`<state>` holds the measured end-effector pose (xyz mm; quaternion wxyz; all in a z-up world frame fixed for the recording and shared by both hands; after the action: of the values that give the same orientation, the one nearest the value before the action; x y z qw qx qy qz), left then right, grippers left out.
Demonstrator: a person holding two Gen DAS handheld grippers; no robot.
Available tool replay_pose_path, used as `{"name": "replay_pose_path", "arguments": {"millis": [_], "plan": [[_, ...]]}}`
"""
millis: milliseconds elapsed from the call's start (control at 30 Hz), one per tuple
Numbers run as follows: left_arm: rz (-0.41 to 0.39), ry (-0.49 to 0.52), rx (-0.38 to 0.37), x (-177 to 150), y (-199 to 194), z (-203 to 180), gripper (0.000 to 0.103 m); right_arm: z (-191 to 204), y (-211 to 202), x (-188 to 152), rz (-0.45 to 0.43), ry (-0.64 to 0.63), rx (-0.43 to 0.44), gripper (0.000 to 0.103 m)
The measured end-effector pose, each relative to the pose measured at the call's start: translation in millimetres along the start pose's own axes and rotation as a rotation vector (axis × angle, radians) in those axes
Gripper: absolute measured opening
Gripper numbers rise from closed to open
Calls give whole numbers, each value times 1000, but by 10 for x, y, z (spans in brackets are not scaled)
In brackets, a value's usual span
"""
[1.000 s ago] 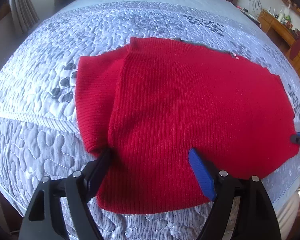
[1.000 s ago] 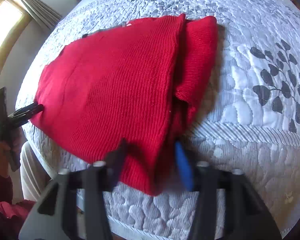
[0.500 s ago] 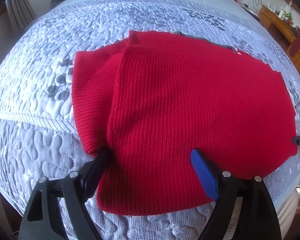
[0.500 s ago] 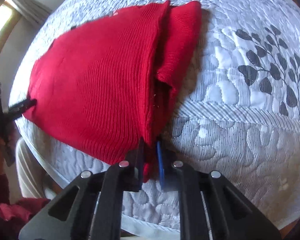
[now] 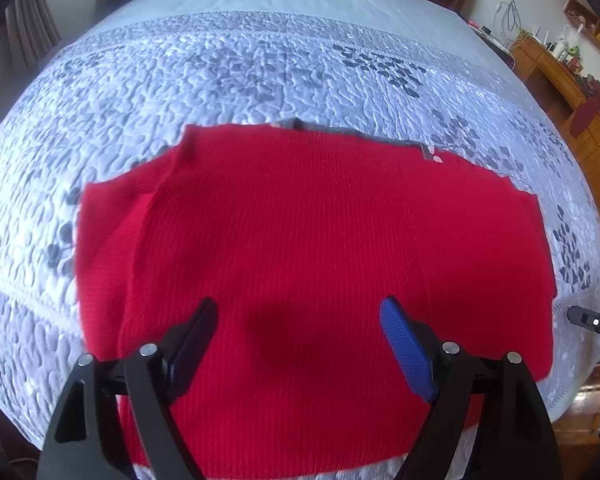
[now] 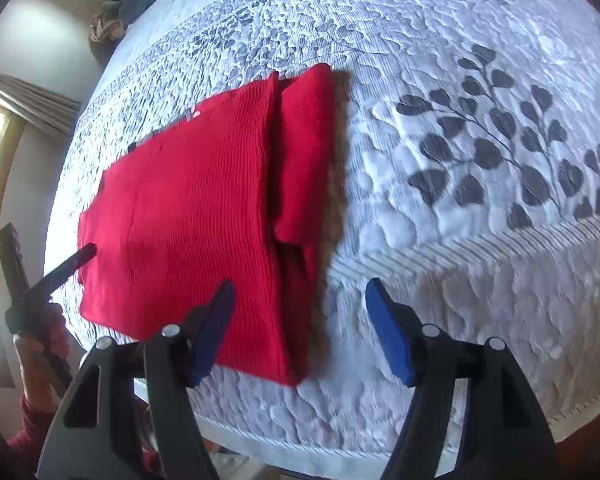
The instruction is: Fold small clothes
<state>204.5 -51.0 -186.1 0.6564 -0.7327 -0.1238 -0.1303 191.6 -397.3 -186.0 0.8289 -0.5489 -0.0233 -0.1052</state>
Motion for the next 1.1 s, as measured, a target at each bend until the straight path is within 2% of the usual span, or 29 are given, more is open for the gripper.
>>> {"name": "replay_pose_path", "arguments": {"millis": [100, 267, 367, 467, 700, 967, 1033, 1100], "plan": [[31, 18, 30, 35, 162, -30, 83, 27, 171, 106, 26, 37, 34, 69], [59, 25, 10, 15, 288, 35, 83, -48, 302, 197, 43, 82, 76, 69], [70, 35, -8, -4, 326, 48, 84, -52, 359, 214, 52, 80, 70, 70], [71, 31, -21, -13, 346, 65, 84, -32, 390, 231, 50, 65, 45, 62], [63, 47, -38, -20, 378, 73, 85, 13, 437, 298, 56, 58, 38, 58], [61, 56, -56, -26, 388, 78, 86, 106, 480, 341, 57, 45, 38, 42], [61, 55, -58, -28, 385, 74, 87, 117, 491, 346, 60, 49, 52, 27], [59, 50, -63, -27, 371, 82, 86, 135, 472, 348, 56, 48, 59, 22]]}}
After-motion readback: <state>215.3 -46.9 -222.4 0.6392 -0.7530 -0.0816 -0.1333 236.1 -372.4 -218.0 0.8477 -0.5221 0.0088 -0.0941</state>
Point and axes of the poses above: each gripper's, at about its wrist camera, not at the fingertips, and y roughly the way its jaws point, z to its left, x to its top, the point moved 3 cm from there along y, roughly the way its jaws point
